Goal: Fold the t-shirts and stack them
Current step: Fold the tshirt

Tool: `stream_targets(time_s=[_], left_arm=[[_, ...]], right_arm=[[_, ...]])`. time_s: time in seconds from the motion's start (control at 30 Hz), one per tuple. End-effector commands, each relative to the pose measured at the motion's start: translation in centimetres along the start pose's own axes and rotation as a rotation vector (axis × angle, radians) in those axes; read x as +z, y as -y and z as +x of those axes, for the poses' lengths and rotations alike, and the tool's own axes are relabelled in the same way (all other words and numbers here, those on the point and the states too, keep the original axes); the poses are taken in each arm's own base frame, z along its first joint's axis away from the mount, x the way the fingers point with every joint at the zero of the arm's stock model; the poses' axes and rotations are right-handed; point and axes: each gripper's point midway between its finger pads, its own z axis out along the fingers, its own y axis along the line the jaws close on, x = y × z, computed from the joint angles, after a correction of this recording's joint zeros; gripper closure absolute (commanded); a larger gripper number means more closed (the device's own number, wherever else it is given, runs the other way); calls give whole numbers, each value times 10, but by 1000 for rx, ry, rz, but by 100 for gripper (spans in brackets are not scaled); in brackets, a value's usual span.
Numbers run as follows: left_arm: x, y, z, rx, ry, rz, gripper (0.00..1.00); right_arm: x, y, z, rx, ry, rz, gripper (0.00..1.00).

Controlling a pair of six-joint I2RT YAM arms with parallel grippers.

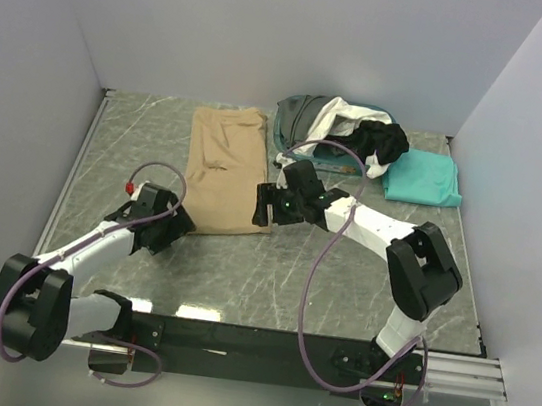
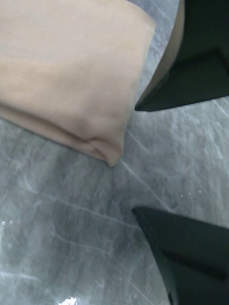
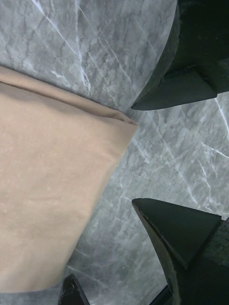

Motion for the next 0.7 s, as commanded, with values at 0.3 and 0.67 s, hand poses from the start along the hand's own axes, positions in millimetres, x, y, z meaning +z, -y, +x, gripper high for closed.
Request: stream_targets(time_s=[0.3,0.67], left_arm=[[14,-12,-2,-24,38,-40,40],[31,2,-11,33,25,-30,68]], right_arm=[[12,4,7,36,-17,-3,27],[27,4,16,40,-54,-24,41]])
